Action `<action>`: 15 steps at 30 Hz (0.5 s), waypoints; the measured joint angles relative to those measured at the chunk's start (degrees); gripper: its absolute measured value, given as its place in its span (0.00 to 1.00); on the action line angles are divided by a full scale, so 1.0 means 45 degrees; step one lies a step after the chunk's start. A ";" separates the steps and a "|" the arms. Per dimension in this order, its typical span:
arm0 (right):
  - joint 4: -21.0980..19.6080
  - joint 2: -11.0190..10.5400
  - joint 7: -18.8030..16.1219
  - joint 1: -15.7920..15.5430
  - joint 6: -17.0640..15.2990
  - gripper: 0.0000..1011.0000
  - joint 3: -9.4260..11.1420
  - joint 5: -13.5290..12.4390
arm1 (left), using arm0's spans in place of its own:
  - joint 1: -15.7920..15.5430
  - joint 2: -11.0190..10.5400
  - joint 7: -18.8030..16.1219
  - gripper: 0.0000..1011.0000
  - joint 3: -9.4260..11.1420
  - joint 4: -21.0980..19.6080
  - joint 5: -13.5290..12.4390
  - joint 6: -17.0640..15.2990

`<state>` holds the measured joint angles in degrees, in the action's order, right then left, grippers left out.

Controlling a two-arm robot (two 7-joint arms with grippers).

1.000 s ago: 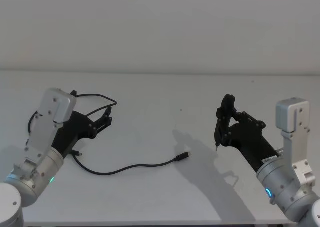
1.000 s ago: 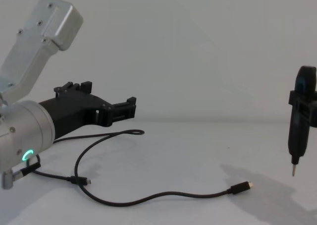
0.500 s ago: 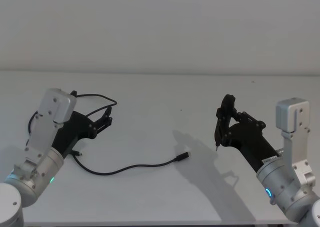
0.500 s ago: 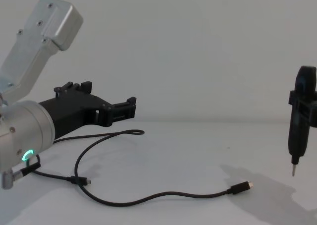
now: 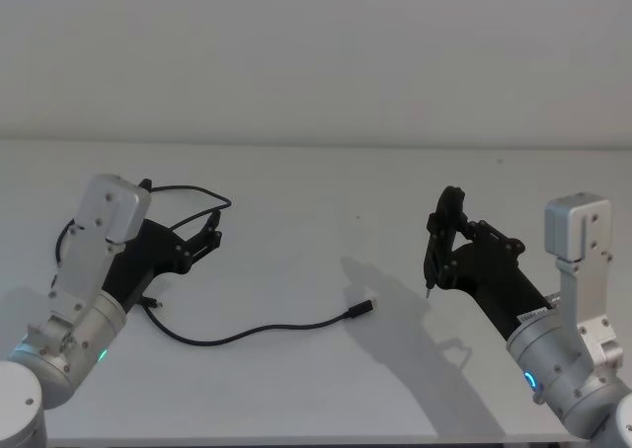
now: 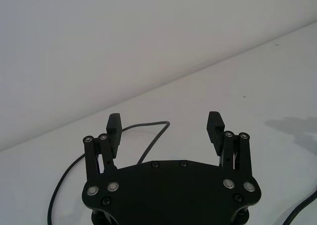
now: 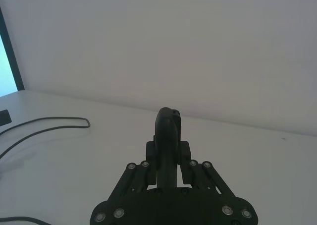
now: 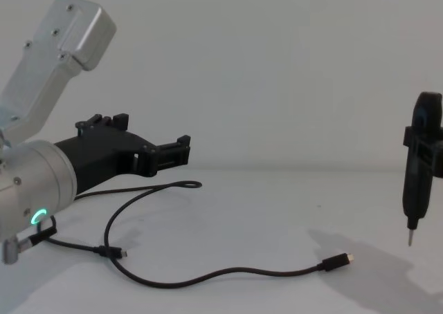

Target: Pick up the data cable with the one hand.

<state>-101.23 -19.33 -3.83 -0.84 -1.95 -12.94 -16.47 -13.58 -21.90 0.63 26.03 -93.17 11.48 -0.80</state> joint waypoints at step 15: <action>0.0000 0.0000 0.0000 -0.0001 0.0000 0.27 0.0000 0.0000 | 0.0000 -0.0236 0.0648 0.99 0.0032 -0.0281 0.0179 -0.0203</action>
<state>-101.23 -19.33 -3.83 -0.84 -1.95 -12.94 -16.47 -13.59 -22.96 3.54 26.17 -94.44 12.29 -1.71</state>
